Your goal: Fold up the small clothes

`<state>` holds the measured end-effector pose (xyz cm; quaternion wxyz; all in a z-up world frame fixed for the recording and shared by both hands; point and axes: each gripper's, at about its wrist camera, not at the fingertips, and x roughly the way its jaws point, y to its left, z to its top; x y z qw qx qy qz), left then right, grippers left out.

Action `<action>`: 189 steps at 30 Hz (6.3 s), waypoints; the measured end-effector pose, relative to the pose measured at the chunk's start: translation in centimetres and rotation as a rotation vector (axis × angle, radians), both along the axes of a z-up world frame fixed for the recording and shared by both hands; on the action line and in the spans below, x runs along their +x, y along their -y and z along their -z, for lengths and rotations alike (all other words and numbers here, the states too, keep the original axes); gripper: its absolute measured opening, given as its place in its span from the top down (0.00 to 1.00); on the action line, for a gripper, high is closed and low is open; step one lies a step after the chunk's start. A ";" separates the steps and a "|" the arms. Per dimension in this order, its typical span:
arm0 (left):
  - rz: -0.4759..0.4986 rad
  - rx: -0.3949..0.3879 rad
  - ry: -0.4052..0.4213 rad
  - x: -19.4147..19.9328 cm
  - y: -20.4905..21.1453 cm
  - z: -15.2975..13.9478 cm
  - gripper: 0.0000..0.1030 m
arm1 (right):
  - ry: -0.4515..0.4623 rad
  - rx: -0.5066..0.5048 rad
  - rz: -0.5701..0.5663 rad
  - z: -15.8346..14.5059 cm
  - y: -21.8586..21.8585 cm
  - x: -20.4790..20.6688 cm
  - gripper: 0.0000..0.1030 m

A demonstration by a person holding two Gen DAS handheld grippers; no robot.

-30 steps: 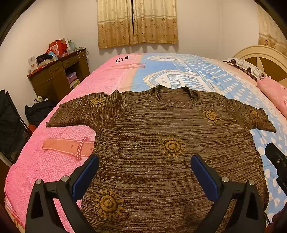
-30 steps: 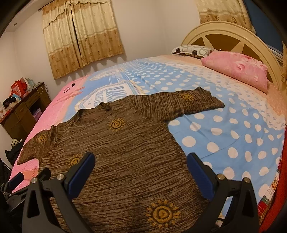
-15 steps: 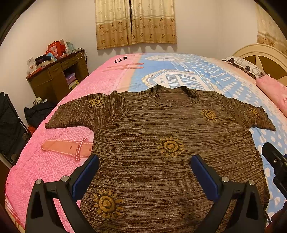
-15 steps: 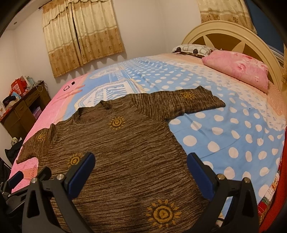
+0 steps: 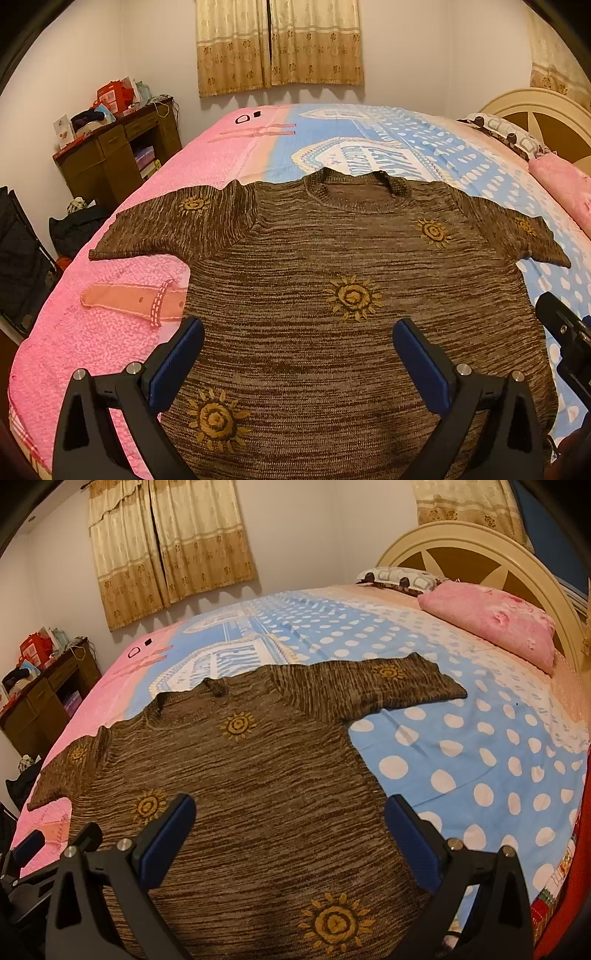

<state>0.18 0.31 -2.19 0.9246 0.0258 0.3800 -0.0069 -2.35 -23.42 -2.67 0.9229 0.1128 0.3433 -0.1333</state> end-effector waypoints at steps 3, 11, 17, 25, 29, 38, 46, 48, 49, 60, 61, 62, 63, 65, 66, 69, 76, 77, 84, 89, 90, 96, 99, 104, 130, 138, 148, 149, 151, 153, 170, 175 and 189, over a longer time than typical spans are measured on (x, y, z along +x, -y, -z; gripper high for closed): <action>0.001 0.000 -0.004 0.3 0.0 0.3 0.01 | -0.008 0.000 0.000 0.2 0.1 0.3 0.00; 0.026 -0.017 0.003 1.6 -0.2 0.5 0.01 | -0.012 0.030 -0.015 -0.1 3.0 2.5 0.00; 0.017 -0.009 0.012 3.3 -1.0 0.9 0.01 | 0.004 0.057 0.201 0.5 14.7 5.9 0.10; 0.013 -0.026 -0.037 5.4 -1.1 2.5 0.01 | -0.167 0.213 0.502 5.6 29.7 10.4 0.24; 0.020 -0.018 -0.059 6.0 -0.7 3.2 0.01 | -0.216 0.074 0.475 5.6 28.3 12.5 0.34; 0.020 -0.035 -0.048 5.6 -1.7 3.0 0.01 | -0.175 0.114 0.357 3.3 26.5 12.3 0.87; -0.029 -0.083 -0.027 5.5 -3.8 2.2 0.01 | 0.015 -0.035 -0.040 -6.3 11.0 12.6 0.87; -0.038 -0.091 -0.025 5.5 -4.3 2.1 0.01 | 0.035 -0.030 -0.145 -6.7 7.1 13.3 0.87; -0.043 -0.095 -0.024 5.4 -4.7 2.1 0.01 | 0.038 -0.019 -0.216 -6.4 4.1 13.5 0.87; -0.086 -0.104 -0.038 5.8 -7.2 3.0 0.01 | -0.019 0.252 -0.588 4.8 -6.1 16.4 0.29; -0.088 -0.105 -0.039 5.9 -7.2 3.1 0.01 | -0.010 0.277 -0.565 4.9 -5.5 16.2 0.18; -0.088 -0.108 -0.042 6.0 -7.2 3.2 0.01 | 0.013 0.290 -0.549 4.7 -4.8 15.9 0.18; -0.086 -0.112 -0.044 6.0 -7.1 3.3 0.01 | 0.042 0.303 -0.536 4.2 -3.8 15.5 0.19; -0.080 -0.111 -0.050 6.2 -6.8 3.6 0.01 | 0.062 0.311 -0.517 3.3 -2.5 15.4 0.28; -0.077 -0.109 -0.052 6.3 -6.6 3.7 0.01 | 0.069 0.315 -0.496 3.0 -1.7 15.4 0.40; -0.066 -0.115 -0.062 6.3 -6.1 4.0 0.01 | 0.038 0.308 -0.434 2.5 0.3 16.2 0.45; -0.053 -0.082 -0.059 6.2 -5.6 4.2 0.01 | -0.145 0.243 -0.466 5.5 -3.3 19.8 0.87; -0.054 -0.083 -0.059 6.2 -5.7 4.2 0.01 | -0.157 0.230 -0.471 5.8 -4.0 20.3 0.87; -0.063 -0.080 -0.071 6.7 -6.2 4.8 0.01 | -0.165 0.309 -0.616 6.1 -9.6 23.6 0.84; 0.015 -0.121 -0.040 7.5 -5.9 4.0 0.01 | -0.049 0.406 -0.567 3.9 -5.5 22.4 0.67; 0.040 -0.146 -0.033 8.0 -5.8 3.7 0.01 | -0.029 0.396 -0.520 3.5 -3.9 21.6 0.54; 0.188 -0.359 -0.028 13.7 -3.5 2.5 0.01 | 0.067 0.278 -0.352 2.8 1.5 15.3 0.46; 0.223 -0.384 -0.067 16.8 -1.4 2.9 0.01 | 0.085 0.228 -0.299 3.4 2.4 13.4 0.46; 0.246 -0.474 -0.194 19.5 1.1 5.2 0.39 | 0.070 0.258 -0.285 5.4 2.8 12.5 0.46; 0.145 -0.249 -0.074 17.1 -2.7 2.5 0.80 | 0.025 0.257 -0.247 7.1 5.5 13.7 0.28; -0.275 -0.197 0.060 12.1 -20.2 1.3 0.24 | 0.055 0.284 -0.245 7.2 6.0 13.1 0.28; -0.646 -0.508 -0.032 16.0 -33.4 5.3 0.22 | 0.035 0.256 -0.247 7.1 5.6 13.4 0.26; -0.626 -0.485 -0.034 16.6 -32.8 5.4 0.22 | 0.036 0.259 -0.247 7.1 5.6 13.4 0.26; -0.599 -0.425 -0.042 17.5 -31.7 5.6 0.22 | 0.036 0.260 -0.247 7.1 5.5 13.4 0.26; -0.574 -0.366 -0.026 17.9 -30.3 5.9 0.22 | 0.034 0.256 -0.246 7.1 5.4 13.4 0.26; -0.440 -0.334 0.157 17.0 -25.6 -1.1 0.92 | 0.036 0.260 -0.245 7.2 5.5 13.5 0.25; -0.161 -0.276 0.242 17.7 -13.0 -5.3 0.92 | 0.039 0.266 -0.245 7.2 5.6 13.5 0.25; 0.287 -0.070 -0.026 15.8 8.4 5.9 0.90 | 0.047 0.281 -0.248 7.1 5.8 13.5 0.24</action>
